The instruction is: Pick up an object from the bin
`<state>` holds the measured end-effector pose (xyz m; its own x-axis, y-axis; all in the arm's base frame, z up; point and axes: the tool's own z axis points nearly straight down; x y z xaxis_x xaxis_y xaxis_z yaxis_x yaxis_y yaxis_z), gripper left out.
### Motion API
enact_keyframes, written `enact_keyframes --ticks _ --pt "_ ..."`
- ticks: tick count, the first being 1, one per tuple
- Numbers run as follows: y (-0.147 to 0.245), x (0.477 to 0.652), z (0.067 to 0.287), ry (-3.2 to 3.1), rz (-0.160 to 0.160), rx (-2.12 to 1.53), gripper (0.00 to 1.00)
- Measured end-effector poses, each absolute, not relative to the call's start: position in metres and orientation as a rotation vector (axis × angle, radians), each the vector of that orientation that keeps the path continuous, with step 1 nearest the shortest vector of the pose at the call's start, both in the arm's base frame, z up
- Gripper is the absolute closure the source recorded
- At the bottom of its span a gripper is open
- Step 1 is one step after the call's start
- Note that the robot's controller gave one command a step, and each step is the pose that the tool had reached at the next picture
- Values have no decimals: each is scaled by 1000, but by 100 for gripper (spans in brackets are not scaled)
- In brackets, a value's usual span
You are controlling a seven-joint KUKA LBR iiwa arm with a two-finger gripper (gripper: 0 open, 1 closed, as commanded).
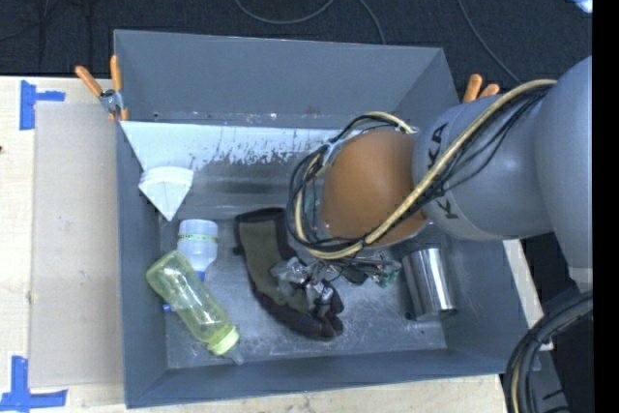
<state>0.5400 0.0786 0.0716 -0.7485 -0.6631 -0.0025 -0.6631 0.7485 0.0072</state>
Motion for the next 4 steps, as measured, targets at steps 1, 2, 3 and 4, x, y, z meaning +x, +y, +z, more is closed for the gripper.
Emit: enact_keyframes --ticks 1,2,3,4 --pt "79 540 72 -2937 -12 1113 100" --pt "78 539 104 -2914 -17 1147 100" --pt "76 545 141 -2918 -11 1175 100" --pt "75 544 119 -2912 -15 1174 100"
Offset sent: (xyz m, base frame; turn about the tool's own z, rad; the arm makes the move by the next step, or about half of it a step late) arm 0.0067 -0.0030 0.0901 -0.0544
